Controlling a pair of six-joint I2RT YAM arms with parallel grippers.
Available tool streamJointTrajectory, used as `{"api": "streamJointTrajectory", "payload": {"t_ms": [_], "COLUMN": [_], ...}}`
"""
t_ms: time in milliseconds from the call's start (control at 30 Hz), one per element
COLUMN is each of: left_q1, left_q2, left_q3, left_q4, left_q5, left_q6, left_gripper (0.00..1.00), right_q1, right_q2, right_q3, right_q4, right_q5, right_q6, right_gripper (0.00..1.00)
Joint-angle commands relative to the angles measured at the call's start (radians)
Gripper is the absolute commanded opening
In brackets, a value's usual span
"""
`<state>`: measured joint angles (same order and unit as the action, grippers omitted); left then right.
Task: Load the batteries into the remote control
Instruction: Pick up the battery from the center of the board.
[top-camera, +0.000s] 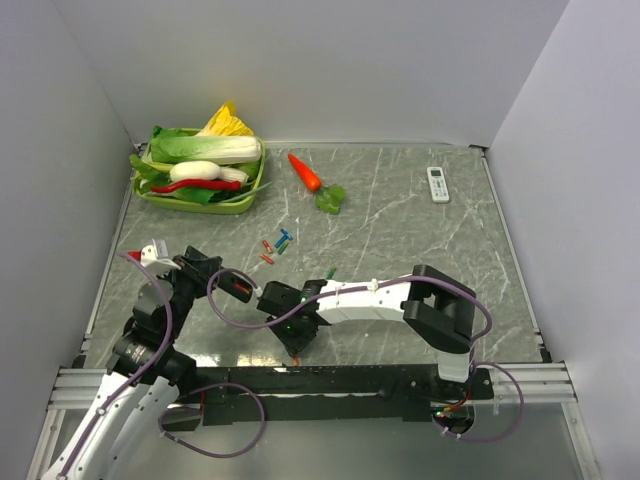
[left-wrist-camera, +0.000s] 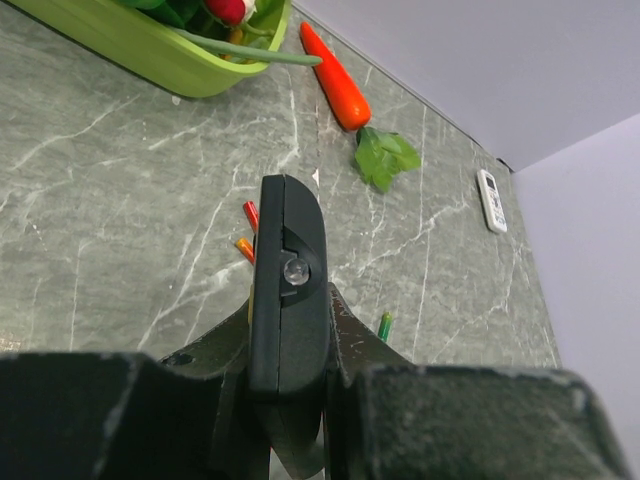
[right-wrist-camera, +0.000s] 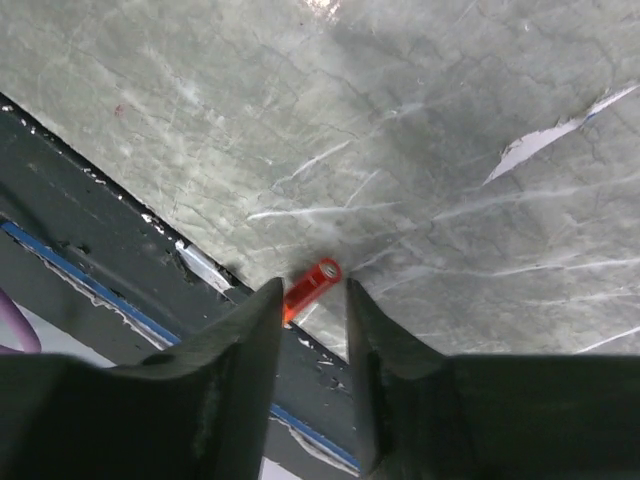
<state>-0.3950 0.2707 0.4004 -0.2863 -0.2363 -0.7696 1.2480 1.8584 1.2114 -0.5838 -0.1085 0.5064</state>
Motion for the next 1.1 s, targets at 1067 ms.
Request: {"api": "streamJointTrajectory", "payload": {"t_ms": [1067], "left_q1": [-0.031], "left_q2": [0.442], "left_q3": [-0.069], "left_q4": [0.835], "left_q5": [0.362], "left_q6": [-0.556], "left_gripper": [0.02], "right_q1": [-0.380], "right_q2": [-0.882], "right_q3": [-0.315], "right_q4": [0.522], "right_q5": [0.007], "right_q6": [-0.379], "right_gripper": [0.00]}}
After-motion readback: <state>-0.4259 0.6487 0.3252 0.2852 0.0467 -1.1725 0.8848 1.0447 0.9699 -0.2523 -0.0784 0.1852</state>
